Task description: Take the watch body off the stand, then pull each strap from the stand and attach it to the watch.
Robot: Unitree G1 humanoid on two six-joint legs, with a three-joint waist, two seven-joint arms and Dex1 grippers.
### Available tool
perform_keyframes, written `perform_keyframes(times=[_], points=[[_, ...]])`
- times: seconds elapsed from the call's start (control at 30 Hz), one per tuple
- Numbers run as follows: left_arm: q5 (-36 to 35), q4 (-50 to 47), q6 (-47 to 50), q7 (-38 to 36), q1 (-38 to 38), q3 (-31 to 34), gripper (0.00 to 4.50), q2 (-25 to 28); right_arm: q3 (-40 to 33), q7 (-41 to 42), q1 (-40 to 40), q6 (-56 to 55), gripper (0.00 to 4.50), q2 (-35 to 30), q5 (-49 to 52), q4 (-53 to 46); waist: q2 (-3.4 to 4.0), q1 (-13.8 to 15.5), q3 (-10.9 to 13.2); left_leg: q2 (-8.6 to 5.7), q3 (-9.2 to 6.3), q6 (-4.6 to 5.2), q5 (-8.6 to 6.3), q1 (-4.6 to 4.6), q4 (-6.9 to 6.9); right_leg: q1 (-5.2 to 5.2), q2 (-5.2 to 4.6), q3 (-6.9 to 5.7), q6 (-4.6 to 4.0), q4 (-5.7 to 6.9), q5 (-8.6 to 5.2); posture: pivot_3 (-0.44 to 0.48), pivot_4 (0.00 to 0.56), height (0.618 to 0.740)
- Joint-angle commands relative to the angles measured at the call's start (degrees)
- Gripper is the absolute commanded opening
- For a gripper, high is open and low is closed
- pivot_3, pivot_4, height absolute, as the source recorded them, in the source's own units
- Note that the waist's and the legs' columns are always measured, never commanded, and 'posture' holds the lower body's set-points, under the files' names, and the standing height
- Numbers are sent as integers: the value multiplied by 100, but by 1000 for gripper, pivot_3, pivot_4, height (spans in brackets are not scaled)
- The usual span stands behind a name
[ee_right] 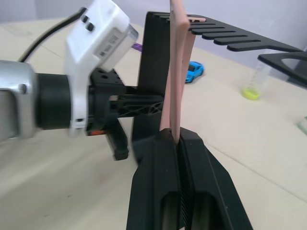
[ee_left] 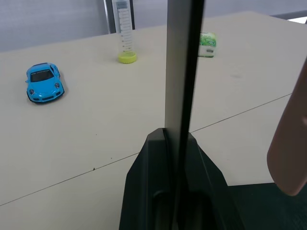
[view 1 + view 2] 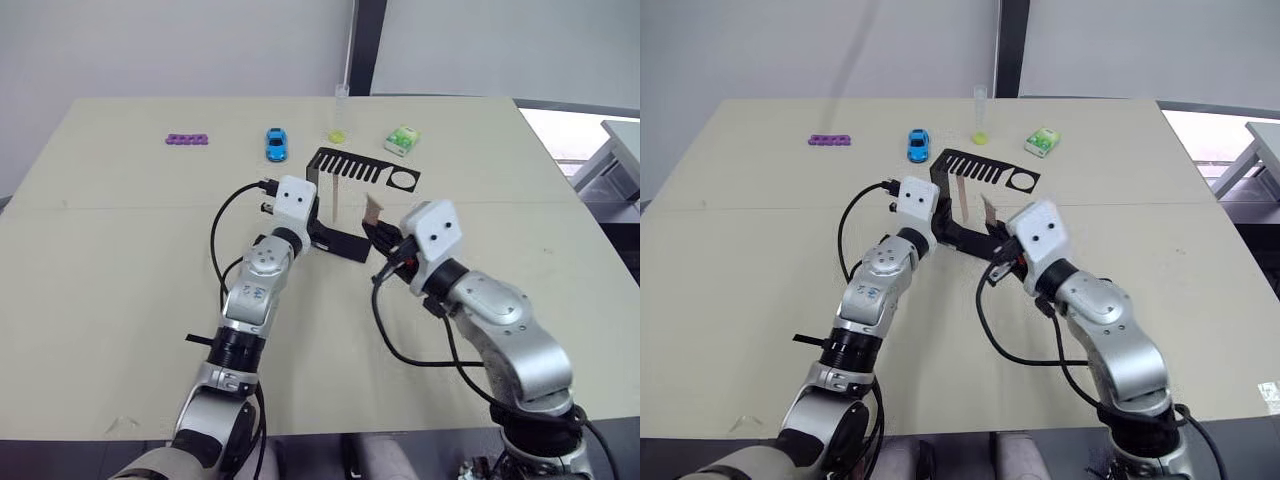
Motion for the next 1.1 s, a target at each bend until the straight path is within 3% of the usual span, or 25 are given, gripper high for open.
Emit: perform_keyframes(times=[0.03, 0.43, 0.6, 0.77, 0.8, 0.97, 1.03, 1.1], points=[[32, -478, 182, -100, -147, -54, 0, 100, -361, 304, 84, 230, 35, -237, 543, -283, 0, -6, 0, 0, 0, 0, 0, 0, 0, 0, 1, 0, 0, 0, 0, 0, 150, 740], [86, -502, 459, -151, -56, -80, 0, 256, -355, 140, 133, 280, 35, -345, 785, -153, 0, -4, 0, 0, 0, 0, 0, 1, 0, 0, 1, 2, 0, 0, 0, 0, 150, 740], [-196, -893, 653, -494, 43, 124, 1733, 481, -455, 199, 160, 272, 0, -408, 877, -138, 0, -4, 0, 0, 1, 0, 0, 1, 0, -1, 1, 2, 0, 0, 0, 0, 150, 740], [-662, -1491, 1017, -1153, 497, 445, 4199, 1065, -579, 279, 192, 232, 0, -533, 1054, -103, 0, -24, 0, 1, -1, 0, 0, 2, -1, -1, 0, 2, 0, 2, 0, 0, 150, 740], [-846, -1597, 1036, -1414, 635, 555, 4416, 1250, -617, 302, 196, 234, 0, -549, 1128, -89, 0, -22, 0, 2, -1, -1, 0, 4, -1, -1, 1, 2, 0, 1, 0, 0, 150, 740], [-2255, -1754, 1454, -3147, 1104, 1166, 4416, 2174, -928, 521, 166, 354, 0, -524, 1810, 86, 1, -23, 0, 2, -5, -3, -1, 5, 0, 0, -1, -2, 0, 1, 0, 0, 150, 740], [-2704, -1874, 1306, -4180, 1305, 1103, 4416, 2675, -1067, 648, 114, 448, 0, -534, 2187, 229, 1, -26, 0, 2, -6, -3, -1, 4, 0, 1, -2, -3, -1, 0, 0, 0, 150, 740], [-2935, -1896, 1056, -4756, 1372, 1042, 4416, 2935, -1134, 787, 61, 516, 0, -602, 2483, 343, 1, -21, 1, 1, -6, -4, -2, 4, -2, 2, -3, -3, -1, -3, -1, 0, 150, 740]])
